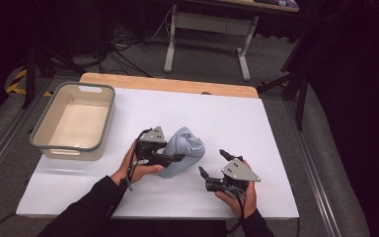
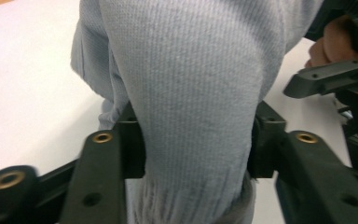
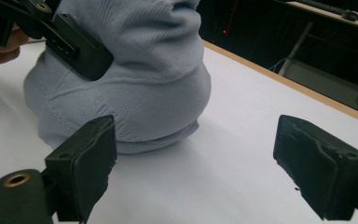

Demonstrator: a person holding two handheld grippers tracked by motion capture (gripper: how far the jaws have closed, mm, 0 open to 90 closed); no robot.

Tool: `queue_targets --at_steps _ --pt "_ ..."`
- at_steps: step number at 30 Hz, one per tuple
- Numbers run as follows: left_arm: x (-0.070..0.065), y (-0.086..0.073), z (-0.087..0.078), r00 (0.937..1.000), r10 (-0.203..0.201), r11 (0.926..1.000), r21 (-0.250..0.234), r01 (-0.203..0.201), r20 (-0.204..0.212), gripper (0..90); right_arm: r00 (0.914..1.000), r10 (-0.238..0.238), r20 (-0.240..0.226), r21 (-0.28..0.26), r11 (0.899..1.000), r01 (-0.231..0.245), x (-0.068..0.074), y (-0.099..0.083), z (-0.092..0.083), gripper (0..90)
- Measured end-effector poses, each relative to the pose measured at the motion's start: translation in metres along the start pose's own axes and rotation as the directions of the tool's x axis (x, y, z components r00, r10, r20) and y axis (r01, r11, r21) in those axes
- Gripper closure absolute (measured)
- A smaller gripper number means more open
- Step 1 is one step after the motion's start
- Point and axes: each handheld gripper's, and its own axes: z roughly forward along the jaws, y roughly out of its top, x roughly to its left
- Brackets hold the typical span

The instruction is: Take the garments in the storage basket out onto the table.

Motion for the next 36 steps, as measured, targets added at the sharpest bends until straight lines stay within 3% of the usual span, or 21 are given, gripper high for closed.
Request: queue_targets --at_steps 3,6,12,14,16,18,20,24,26,27,34,36 --pt "0.006 -0.003 -0.002 0.9996 -0.028 0.9996 -0.007 0.029 0.008 41.5 0.9998 0.018 -0.009 -0.006 1.0 -0.018 -0.002 0.001 0.005 15.2" --pt "0.012 -0.005 -0.005 0.9996 -0.029 0.9996 -0.004 0.029 0.006 33.4 0.9976 0.058 -0.039 -0.007 0.998 -0.058 -0.006 0.003 0.012 15.5" --pt "0.015 -0.007 -0.014 0.9977 -0.02 0.9997 -0.017 0.019 -0.065 24.6 0.9946 0.053 -0.089 0.052 0.997 -0.048 -0.011 0.01 0.035 13.5" --pt "0.016 -0.008 -0.016 0.9973 -0.018 0.9998 -0.014 0.017 -0.071 23.2 0.9889 0.073 -0.129 0.056 0.996 -0.067 -0.014 0.013 0.042 11.6" --pt "0.018 -0.01 -0.018 0.9976 -0.019 0.9998 -0.009 0.018 -0.067 22.4 0.9782 0.111 -0.175 0.043 0.993 -0.106 -0.018 0.015 0.05 12.9" --pt "0.018 -0.011 -0.019 0.9975 -0.018 0.9998 -0.006 0.018 -0.068 21.8 0.9714 0.121 -0.204 0.048 0.992 -0.114 -0.018 0.018 0.057 16.4" --pt "0.019 -0.012 -0.021 0.997 -0.017 0.9999 -0.001 0.017 -0.075 21.7 0.9586 0.137 -0.25 0.049 0.991 -0.128 -0.018 0.02 0.063 23.4" --pt "0.017 -0.018 -0.029 0.9938 0.003 1.0 -0.002 -0.003 -0.111 21.7 0.9575 0.126 -0.259 0.052 0.992 -0.116 -0.013 0.024 0.067 38.5" --pt "0.017 -0.022 -0.034 0.9943 0.002 1.0 -0.007 -0.003 -0.107 25.1 0.9583 0.122 -0.258 0.054 0.992 -0.112 -0.011 0.024 0.066 50.1" --pt "0.017 -0.023 -0.035 0.9944 0.003 1.0 -0.002 -0.003 -0.105 27.6 0.9546 0.13 -0.268 0.054 0.991 -0.12 -0.011 0.024 0.066 54.0" --pt "0.019 -0.027 -0.041 0.9946 0.039 0.9992 -0.001 -0.039 -0.096 47.1 0.963 0.092 -0.254 0.055 0.995 -0.08 -0.009 0.024 0.065 78.9" --pt "0.018 -0.026 -0.042 0.9933 0.054 0.9985 0.012 -0.053 -0.102 48.0 0.9653 0.079 -0.249 0.052 0.996 -0.068 -0.009 0.024 0.065 82.9"
